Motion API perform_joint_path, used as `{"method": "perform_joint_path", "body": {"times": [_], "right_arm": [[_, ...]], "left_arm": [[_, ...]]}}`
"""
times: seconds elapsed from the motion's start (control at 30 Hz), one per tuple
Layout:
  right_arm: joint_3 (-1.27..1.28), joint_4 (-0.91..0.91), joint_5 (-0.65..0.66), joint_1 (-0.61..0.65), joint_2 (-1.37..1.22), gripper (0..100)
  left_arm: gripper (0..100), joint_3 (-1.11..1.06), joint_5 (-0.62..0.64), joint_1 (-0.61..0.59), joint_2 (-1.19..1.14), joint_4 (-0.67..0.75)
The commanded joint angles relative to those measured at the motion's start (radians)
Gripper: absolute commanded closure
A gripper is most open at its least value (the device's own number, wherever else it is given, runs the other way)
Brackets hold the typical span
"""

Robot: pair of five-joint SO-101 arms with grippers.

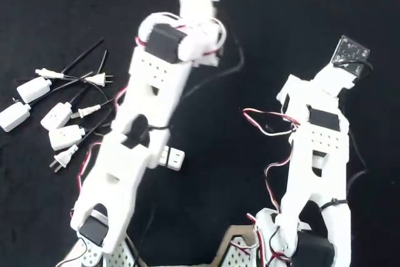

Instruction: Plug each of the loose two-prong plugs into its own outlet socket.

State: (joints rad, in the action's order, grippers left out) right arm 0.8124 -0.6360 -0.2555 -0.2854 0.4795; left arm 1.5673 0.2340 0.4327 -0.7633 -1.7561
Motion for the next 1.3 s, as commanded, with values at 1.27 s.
{"method": "perform_joint_path", "body": {"times": [1.27], "right_arm": [[-0.048, -0.009, -0.003, 0.043, 0.03, 78.3]], "left_arm": [[68, -0.771, -0.373, -0.232, 0.6, -0.008]]}}
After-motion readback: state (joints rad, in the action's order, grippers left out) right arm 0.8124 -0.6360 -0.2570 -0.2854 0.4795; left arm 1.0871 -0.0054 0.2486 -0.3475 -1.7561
